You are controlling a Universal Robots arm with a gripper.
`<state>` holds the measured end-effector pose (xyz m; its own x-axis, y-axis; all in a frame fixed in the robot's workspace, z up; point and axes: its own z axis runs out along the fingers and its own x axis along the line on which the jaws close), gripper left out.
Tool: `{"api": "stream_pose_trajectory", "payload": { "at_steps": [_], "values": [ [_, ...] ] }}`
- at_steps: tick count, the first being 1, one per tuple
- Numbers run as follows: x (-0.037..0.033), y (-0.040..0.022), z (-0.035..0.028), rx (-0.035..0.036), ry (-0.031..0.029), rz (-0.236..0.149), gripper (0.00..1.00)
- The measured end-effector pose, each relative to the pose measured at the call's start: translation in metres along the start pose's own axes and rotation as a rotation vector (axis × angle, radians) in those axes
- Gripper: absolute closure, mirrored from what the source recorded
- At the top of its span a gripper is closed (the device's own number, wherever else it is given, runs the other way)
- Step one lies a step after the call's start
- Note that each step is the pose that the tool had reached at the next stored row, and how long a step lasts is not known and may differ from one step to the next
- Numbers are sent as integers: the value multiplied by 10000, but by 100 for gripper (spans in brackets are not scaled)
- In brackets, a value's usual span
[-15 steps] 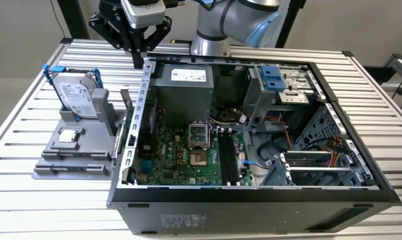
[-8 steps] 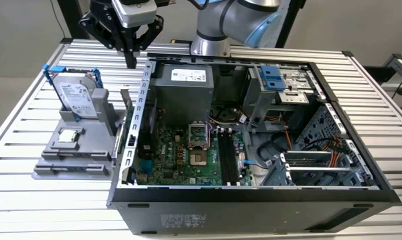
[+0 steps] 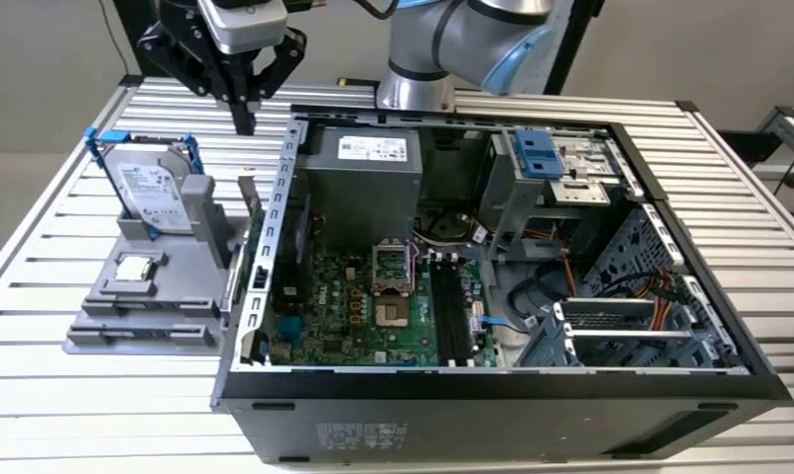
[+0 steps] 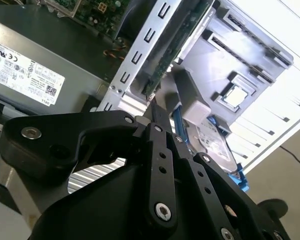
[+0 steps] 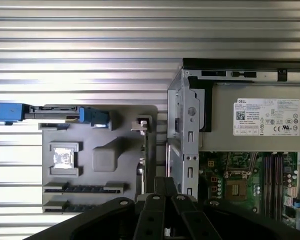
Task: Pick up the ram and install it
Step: 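Reach for the ram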
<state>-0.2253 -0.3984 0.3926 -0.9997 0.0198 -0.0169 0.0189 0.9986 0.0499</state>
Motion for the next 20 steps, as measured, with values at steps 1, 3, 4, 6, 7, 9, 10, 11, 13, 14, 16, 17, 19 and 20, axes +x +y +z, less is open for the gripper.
{"api": "stream_pose_trajectory", "payload": {
  "at_steps": [1, 3, 4, 6, 7, 9, 10, 11, 13, 14, 16, 17, 19, 20],
  "values": [
    [22, 0, 0, 0, 0, 0, 100],
    [66, -1, -1, 0, 0, -1, 100],
    [88, -2, -1, 0, 0, -1, 100],
    [132, -2, -3, 0, 0, -1, 100],
    [152, -3, -3, 0, 0, -1, 100],
    [196, -3, -4, 0, 0, -1, 100],
    [218, -4, -4, 0, 0, 0, 100],
    [239, -4, -4, 0, 0, -1, 100],
    [282, -5, -5, 0, 0, -2, 100],
    [303, -5, -6, 0, 0, -2, 100],
    [346, -6, -6, 0, 0, -2, 100],
    [368, -7, -7, 0, 0, -3, 100],
    [411, -7, -7, 0, 0, -3, 100],
    [433, -8, -8, 1, 1, -3, 100]
  ]
}}
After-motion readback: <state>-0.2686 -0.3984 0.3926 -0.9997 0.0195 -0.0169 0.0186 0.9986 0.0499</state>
